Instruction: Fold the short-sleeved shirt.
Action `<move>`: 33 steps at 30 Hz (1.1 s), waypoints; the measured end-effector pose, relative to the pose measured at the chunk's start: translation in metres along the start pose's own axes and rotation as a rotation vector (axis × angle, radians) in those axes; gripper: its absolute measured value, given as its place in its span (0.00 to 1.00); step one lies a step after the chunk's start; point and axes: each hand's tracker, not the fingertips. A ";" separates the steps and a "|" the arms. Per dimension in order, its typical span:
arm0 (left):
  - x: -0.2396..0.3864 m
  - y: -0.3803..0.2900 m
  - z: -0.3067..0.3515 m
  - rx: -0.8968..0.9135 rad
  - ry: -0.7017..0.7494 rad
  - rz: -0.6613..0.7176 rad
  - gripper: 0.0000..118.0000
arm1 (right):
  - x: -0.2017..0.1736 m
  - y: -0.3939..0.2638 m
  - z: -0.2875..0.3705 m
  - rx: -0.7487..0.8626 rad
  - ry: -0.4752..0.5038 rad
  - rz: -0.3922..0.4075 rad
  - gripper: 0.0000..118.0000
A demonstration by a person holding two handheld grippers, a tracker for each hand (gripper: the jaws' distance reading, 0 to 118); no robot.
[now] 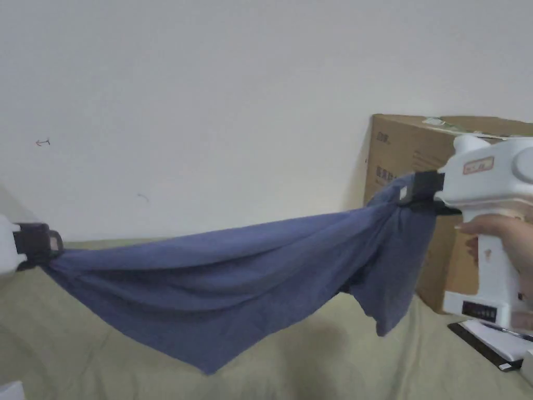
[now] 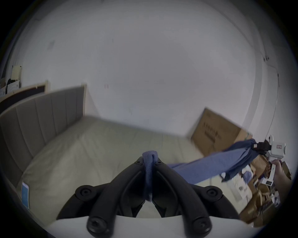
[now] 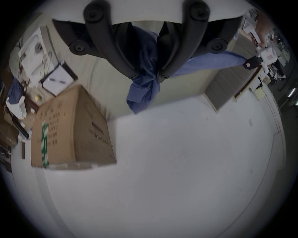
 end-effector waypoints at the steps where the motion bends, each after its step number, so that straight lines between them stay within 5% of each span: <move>1: -0.009 -0.024 -0.009 -0.059 0.003 -0.011 0.03 | 0.014 -0.028 -0.005 -0.057 -0.012 -0.012 0.15; 10: -0.059 -0.236 -0.051 -0.567 0.091 0.025 0.03 | 0.109 -0.290 -0.037 -0.538 -0.176 -0.081 0.15; 15: -0.074 -0.259 -0.064 -0.568 0.132 -0.008 0.07 | 0.120 -0.324 -0.039 -0.472 -0.220 -0.170 0.21; 17: -0.075 -0.260 -0.065 -0.606 0.191 0.000 0.42 | 0.119 -0.318 -0.038 -0.464 -0.211 -0.170 0.48; 18: -0.077 -0.259 -0.065 -0.623 0.209 0.002 0.74 | 0.120 -0.314 -0.040 -0.474 -0.210 -0.174 0.82; 19: -0.078 -0.256 -0.062 -0.618 0.201 0.003 0.89 | 0.116 -0.307 -0.040 -0.525 -0.243 -0.167 0.99; 21: -0.074 -0.245 -0.043 -0.551 0.191 -0.002 0.96 | 0.110 -0.292 -0.028 -0.483 -0.233 -0.153 0.91; 28: -0.055 -0.194 0.053 -0.267 0.062 0.017 0.96 | 0.050 -0.246 0.060 -0.200 -0.163 0.016 0.91; 30: -0.044 -0.191 0.084 -0.204 0.008 0.023 0.93 | 0.026 -0.246 0.095 -0.032 -0.086 0.013 0.77; 32: -0.036 -0.198 0.117 -0.062 -0.037 0.016 0.74 | 0.003 -0.255 0.123 0.100 -0.029 -0.012 0.44; 33: -0.026 -0.200 0.131 -0.010 -0.052 0.005 0.26 | -0.006 -0.258 0.132 0.134 -0.022 -0.018 0.15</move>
